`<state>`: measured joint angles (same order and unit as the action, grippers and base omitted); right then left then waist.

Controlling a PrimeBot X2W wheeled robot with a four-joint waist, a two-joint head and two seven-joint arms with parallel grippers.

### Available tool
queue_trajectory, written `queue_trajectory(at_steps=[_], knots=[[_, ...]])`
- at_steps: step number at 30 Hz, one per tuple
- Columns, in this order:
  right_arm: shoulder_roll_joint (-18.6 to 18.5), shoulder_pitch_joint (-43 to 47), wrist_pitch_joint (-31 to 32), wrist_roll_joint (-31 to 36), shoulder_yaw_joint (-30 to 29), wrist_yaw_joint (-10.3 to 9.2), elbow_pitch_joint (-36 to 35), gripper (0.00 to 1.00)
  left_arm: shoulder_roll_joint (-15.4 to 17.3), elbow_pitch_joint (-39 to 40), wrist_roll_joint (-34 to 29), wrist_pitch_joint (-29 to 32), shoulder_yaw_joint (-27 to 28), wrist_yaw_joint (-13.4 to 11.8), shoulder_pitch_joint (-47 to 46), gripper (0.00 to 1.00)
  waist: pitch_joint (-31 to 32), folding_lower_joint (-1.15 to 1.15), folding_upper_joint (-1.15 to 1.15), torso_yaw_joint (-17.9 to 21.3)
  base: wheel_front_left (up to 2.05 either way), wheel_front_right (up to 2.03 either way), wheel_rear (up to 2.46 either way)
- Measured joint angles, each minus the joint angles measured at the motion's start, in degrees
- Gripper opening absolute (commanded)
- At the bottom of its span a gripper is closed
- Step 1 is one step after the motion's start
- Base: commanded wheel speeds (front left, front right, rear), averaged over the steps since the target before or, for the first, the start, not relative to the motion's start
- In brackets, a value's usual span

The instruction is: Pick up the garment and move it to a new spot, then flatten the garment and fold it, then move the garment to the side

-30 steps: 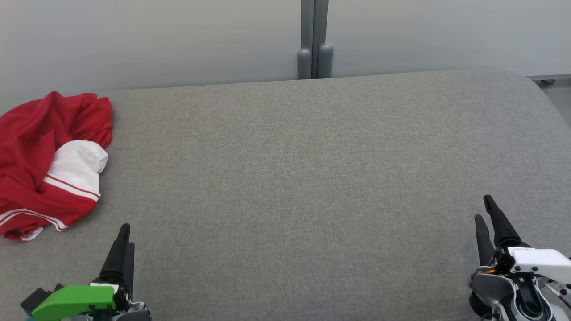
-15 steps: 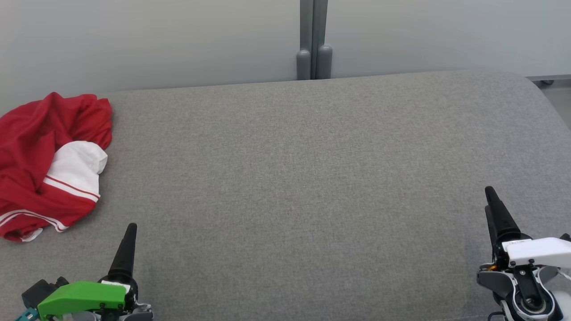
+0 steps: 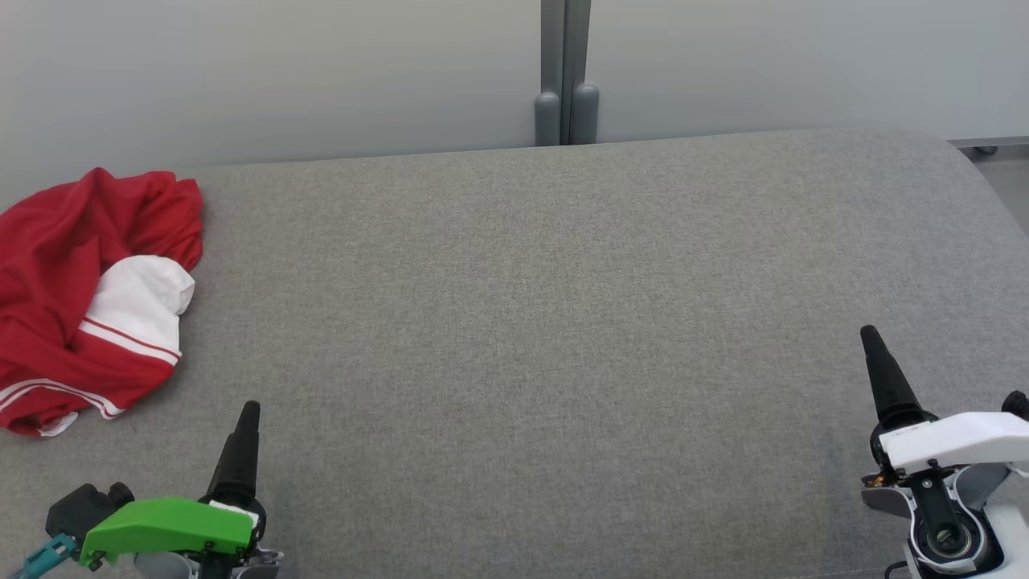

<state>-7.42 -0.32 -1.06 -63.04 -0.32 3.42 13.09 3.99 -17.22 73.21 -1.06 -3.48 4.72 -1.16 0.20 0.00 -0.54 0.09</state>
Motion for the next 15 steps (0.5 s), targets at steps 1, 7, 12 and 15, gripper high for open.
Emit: queue_trajectory(at_steps=[1, 7, 12, 15], knots=[[-0.1, 0.0, -0.1, 0.8, 0.3, -0.02, -0.1, 1.0, 0.1, 0.1, -0.5, -0.2, -0.2, -0.3, 0.0, 1.0, 0.0, 0.0, 0.0, 0.0, 0.0, 0.0, 0.0], [-0.7, 0.0, -1.2, 5.4, 1.7, -0.63, -0.8, 1.0, 0.6, 0.8, -5.5, -1.1, -1.3, -0.8, 0.0, 1.0, 0.0, 0.0, 0.0, 0.0, 0.0, 0.0, 0.0], [-1.6, 0.0, -2.2, 9.5, 2.8, -1.1, -1.4, 1.0, 0.7, 1.1, -9.7, -2.3, -2.4, -1.3, 0.0, 1.0, 0.1, 0.0, 0.0, 0.0, 0.0, 0.0, 0.0], [-1.8, 0.0, -2.8, 11.8, 3.3, -1.88, -1.6, 1.0, 0.8, 1.3, -11.5, -2.8, -2.8, -1.3, 0.0, 1.0, 0.1, 0.0, 0.0, 0.0, 0.0, 0.0, 0.0]])
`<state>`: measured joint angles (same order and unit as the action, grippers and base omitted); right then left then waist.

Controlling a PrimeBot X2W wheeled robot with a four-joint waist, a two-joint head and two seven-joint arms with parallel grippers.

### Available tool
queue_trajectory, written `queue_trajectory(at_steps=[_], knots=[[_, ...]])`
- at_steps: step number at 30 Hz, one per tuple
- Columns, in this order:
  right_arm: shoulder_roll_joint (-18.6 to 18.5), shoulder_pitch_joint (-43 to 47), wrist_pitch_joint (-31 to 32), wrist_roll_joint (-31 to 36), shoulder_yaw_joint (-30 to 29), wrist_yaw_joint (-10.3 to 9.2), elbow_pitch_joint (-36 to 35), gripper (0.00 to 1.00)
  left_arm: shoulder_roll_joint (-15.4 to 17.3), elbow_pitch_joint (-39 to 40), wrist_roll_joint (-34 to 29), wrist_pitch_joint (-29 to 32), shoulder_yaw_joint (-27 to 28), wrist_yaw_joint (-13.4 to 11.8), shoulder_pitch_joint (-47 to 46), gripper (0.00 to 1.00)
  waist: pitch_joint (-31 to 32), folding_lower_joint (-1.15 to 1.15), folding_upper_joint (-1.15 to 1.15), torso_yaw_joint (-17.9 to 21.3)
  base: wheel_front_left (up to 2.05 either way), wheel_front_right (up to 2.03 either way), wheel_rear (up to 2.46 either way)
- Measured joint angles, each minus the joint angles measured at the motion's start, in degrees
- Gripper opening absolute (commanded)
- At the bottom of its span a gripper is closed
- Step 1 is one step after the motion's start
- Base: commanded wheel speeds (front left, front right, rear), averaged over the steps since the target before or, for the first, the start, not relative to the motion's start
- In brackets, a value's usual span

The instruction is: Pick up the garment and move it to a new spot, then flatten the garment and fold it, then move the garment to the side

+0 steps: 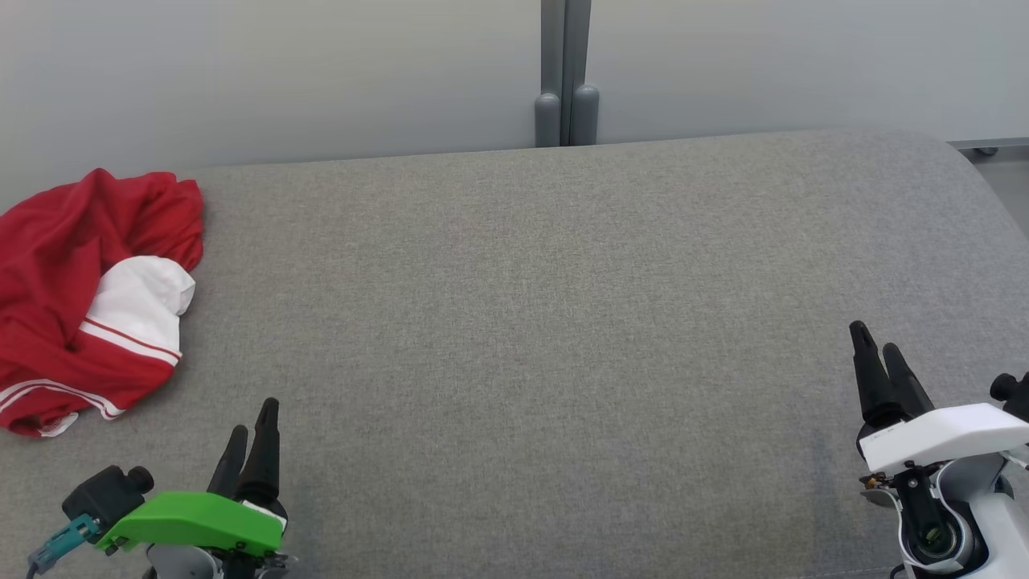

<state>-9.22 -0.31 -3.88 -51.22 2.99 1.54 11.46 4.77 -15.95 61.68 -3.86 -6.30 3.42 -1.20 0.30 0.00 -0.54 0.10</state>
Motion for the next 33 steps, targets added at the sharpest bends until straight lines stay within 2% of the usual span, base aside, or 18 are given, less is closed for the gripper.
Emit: queue_trajectory(at_steps=[17, 33], knots=[[-1.8, 0.9, -3.4, 13.0, 3.2, -1.51, -1.3, 1.0, 0.2, 1.0, -13.3, -3.3, -2.6, -1.4, 0.0, 1.0, 0.3, 0.0, 0.0, 0.0, 0.0, 0.0, 0.0], [-3.8, 2.2, -6.2, 22.5, 4.5, -1.48, -1.3, 1.0, 0.4, 0.6, -24.6, -6.4, -3.7, -1.7, 0.1, 1.0, 0.5, 0.0, 0.0, 0.0, 0.0, 0.0, 0.0]])
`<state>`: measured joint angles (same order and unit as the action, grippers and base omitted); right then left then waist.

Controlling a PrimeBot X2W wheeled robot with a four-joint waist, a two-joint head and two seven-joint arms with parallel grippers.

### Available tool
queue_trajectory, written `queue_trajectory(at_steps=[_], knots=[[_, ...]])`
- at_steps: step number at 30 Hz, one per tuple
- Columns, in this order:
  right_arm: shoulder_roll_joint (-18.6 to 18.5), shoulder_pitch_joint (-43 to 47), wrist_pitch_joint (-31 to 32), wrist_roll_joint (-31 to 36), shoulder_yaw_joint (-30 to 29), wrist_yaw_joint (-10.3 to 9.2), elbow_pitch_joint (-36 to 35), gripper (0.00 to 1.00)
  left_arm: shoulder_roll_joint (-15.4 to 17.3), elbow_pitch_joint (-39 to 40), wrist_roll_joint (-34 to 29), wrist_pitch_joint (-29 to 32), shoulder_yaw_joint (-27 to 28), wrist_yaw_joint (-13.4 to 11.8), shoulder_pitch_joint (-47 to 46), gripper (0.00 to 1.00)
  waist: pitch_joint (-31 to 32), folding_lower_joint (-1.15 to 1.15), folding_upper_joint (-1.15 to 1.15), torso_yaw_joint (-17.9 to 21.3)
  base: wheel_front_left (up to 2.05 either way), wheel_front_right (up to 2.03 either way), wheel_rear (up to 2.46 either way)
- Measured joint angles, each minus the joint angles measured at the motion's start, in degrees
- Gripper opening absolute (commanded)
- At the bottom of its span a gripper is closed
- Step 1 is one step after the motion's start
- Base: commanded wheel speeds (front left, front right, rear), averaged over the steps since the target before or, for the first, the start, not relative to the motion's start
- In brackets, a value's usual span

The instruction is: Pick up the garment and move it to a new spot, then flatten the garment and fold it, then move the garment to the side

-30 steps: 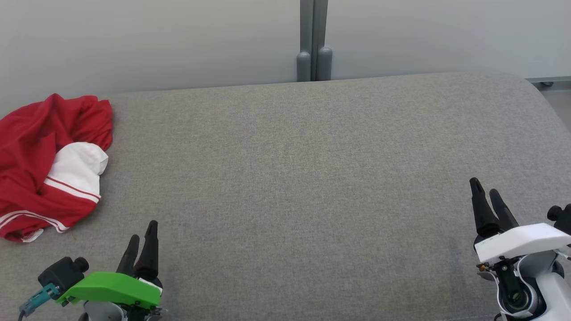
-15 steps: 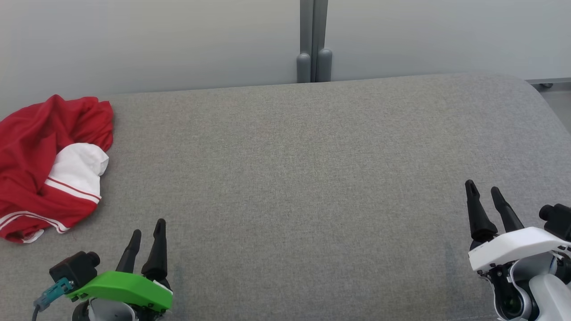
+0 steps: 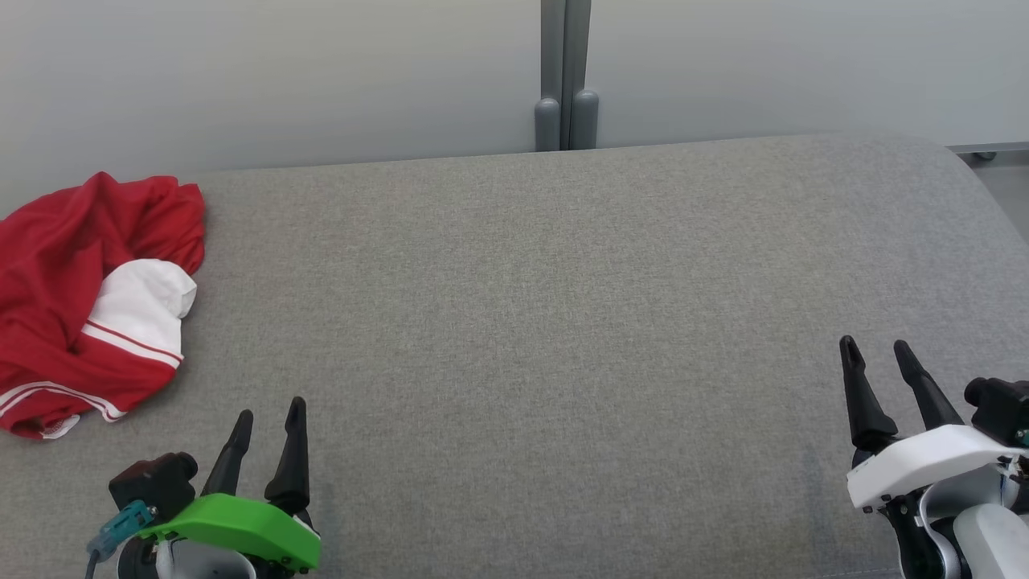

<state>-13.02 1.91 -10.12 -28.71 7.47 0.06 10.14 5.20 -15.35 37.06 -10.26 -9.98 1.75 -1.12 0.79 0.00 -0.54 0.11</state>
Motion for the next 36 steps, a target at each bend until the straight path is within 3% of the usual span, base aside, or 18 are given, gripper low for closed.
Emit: queue_trajectory(at_steps=[20, 36], knots=[[-2.3, 1.4, -3.7, 12.1, -0.4, 1.44, -0.5, 1.0, 0.1, -1.6, -12.9, -3.8, -1.1, 0.0, 0.2, 1.0, 0.1, 0.0, 0.0, 0.5, 0.0, 0.0, 0.0], [-2.8, 2.2, -4.2, 14.2, -2.0, 2.53, -0.5, 1.0, -0.3, -2.7, -14.7, -4.0, -0.4, 0.5, 0.3, 1.0, -0.1, 0.0, 0.0, 0.6, 0.0, 0.0, 0.0]])
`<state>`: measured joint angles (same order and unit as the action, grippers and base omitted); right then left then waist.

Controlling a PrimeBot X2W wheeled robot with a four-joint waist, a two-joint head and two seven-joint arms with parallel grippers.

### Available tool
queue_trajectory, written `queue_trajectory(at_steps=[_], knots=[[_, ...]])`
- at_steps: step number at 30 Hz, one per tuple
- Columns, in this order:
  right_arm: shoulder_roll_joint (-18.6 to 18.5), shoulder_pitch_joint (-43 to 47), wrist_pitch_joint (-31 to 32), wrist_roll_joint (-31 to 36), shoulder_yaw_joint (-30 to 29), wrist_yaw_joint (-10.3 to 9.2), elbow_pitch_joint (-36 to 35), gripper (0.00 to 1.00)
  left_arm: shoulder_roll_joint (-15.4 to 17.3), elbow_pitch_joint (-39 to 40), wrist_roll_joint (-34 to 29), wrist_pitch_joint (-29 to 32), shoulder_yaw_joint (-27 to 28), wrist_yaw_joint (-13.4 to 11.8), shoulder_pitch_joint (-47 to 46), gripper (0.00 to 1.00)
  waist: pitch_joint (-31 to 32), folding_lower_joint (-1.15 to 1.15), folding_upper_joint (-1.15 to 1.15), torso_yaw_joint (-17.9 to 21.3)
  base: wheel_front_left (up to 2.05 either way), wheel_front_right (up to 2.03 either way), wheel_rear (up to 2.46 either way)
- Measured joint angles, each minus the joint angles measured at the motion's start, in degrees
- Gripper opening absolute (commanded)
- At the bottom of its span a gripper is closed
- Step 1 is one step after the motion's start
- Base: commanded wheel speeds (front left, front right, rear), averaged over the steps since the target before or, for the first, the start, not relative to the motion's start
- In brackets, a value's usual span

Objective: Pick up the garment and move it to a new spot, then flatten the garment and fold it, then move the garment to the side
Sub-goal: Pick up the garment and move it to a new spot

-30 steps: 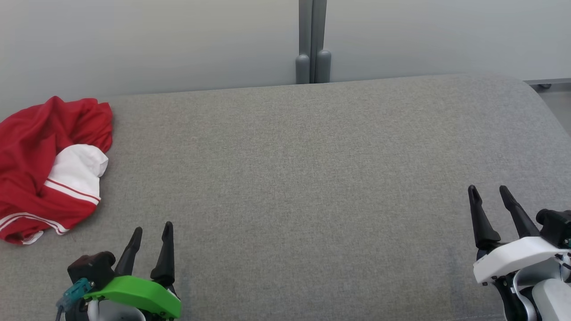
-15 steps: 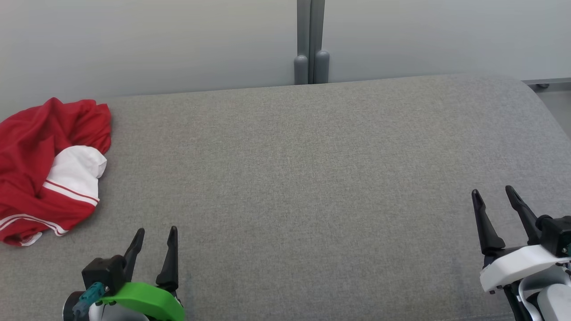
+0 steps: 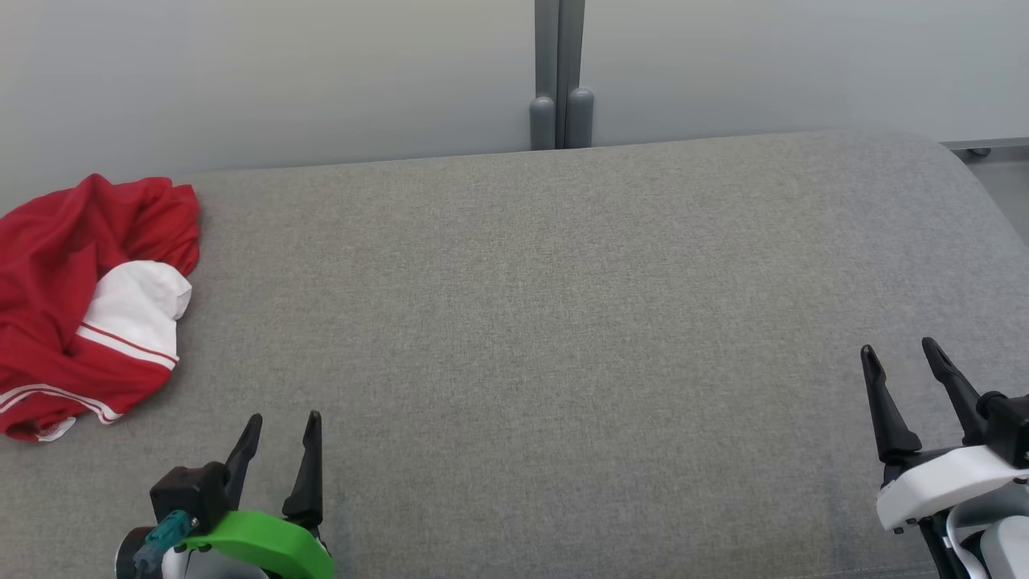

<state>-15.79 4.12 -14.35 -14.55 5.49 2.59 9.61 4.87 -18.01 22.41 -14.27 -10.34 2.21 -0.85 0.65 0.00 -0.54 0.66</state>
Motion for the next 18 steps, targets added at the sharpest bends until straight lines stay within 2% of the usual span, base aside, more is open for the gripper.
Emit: queue_trajectory(at_steps=[8, 18], knots=[[0.0, 1.2, 0.0, 0.1, -1.5, 0.43, -0.1, 1.0, -0.4, -0.4, -0.6, 0.0, -0.5, 0.8, -0.1, 1.0, -0.2, 0.0, 0.0, -2.3, 0.0, 0.0, 0.0], [0.7, 1.2, 0.0, 1.0, -0.7, 1.97, -0.1, 1.0, -0.6, -1.9, -1.3, 0.0, 1.0, 0.8, 0.0, 1.0, 0.0, 0.0, 0.0, -8.2, 0.0, 0.0, 0.0]])
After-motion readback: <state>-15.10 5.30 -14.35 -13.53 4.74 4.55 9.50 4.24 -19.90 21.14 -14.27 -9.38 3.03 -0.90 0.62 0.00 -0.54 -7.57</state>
